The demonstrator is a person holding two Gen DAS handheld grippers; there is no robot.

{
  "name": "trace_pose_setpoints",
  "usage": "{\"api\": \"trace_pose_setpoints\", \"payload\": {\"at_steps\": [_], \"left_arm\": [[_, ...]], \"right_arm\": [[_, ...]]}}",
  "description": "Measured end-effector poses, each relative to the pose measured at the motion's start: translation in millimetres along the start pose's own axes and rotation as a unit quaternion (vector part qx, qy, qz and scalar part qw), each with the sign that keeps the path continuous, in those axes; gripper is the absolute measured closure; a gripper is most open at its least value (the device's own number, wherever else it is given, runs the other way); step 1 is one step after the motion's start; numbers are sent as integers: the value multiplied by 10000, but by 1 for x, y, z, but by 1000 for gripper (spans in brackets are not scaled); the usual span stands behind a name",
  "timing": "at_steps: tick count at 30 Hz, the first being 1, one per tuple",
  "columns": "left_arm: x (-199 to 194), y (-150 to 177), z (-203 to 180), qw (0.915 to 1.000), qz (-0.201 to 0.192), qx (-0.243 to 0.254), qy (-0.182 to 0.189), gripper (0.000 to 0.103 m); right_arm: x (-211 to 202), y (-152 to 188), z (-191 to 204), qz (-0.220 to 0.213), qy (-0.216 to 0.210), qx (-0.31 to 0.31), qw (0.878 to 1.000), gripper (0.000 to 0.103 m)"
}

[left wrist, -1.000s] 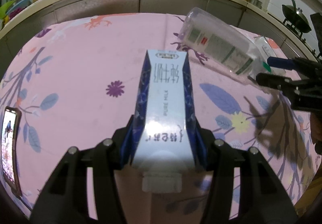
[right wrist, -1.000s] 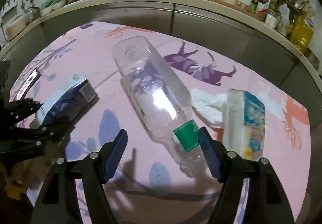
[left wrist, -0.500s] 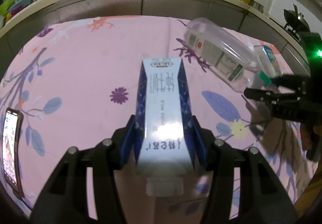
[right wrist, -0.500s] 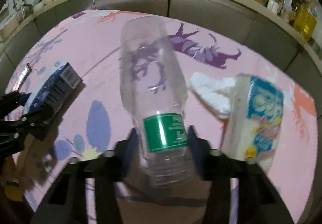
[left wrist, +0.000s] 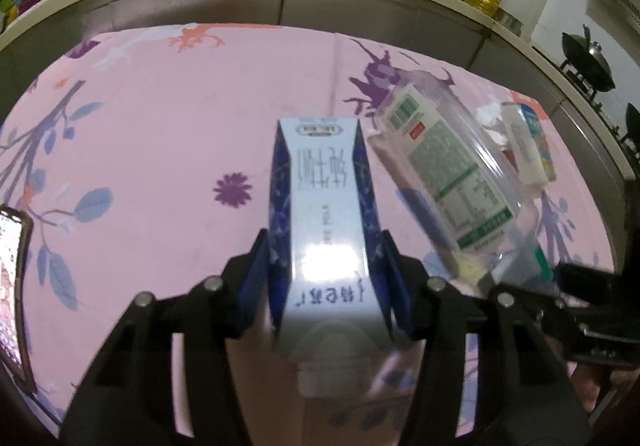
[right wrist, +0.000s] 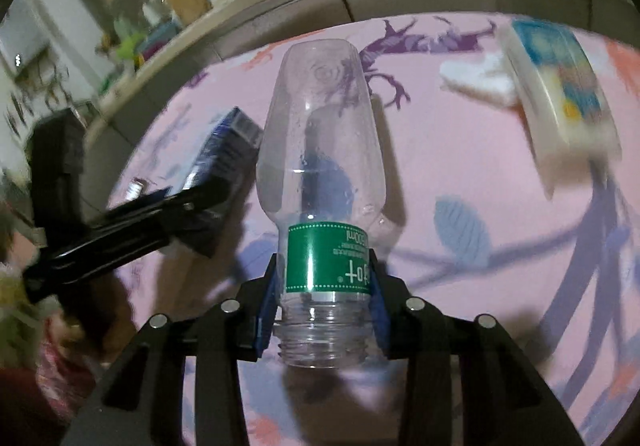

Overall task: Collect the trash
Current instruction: 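Carry the milk carton and water bottle with both tools to the beige bin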

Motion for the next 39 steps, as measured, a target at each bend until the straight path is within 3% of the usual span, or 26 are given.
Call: {"api": "trace_pose_setpoints", "payload": {"at_steps": [9, 14, 17, 21, 25, 30, 35, 38, 39], "left_arm": [[-2, 5, -46, 9986, 149, 419, 287, 52], [8, 6, -106, 9929, 361, 940, 637, 52], [20, 5, -153, 9857, 533, 1325, 896, 52], [40, -1, -236, 9687, 767, 1854, 1461, 53], [64, -2, -315, 9526, 995, 2174, 1878, 53], [106, 13, -425, 9249, 1435, 2596, 2378, 53], [158, 24, -500, 9050, 1943, 2757, 2591, 53], [179, 32, -537, 8934, 2054, 3020, 2617, 53], [189, 36, -549, 8855, 2160, 3137, 2660, 52]], "right_arm": [[-59, 35, -34, -515, -345, 817, 9947, 65], [-95, 59, -74, -917, -293, 1389, 9856, 65], [-122, 74, -112, -1236, -174, 1877, 9743, 65], [-163, 91, -170, -1569, 169, 2447, 9567, 65], [-209, 113, -238, -1556, 956, 2741, 9442, 65], [-231, 141, -314, -1397, 916, 3673, 9150, 65], [-229, 152, -373, -1241, 957, 4256, 8912, 65], [-228, 164, -392, -1243, 882, 4591, 8752, 63], [-229, 166, -400, -1323, 928, 4694, 8681, 60]]}}
Point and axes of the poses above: each gripper's, at about its wrist camera, not at the fingertips, and x roughly the way its jaws point, z to its left, y to its underside, the point moved 3 cm from there along x, roughly the way its jaws point, and after that the axes turned 10 degrees about y, right-handed, at the moved point
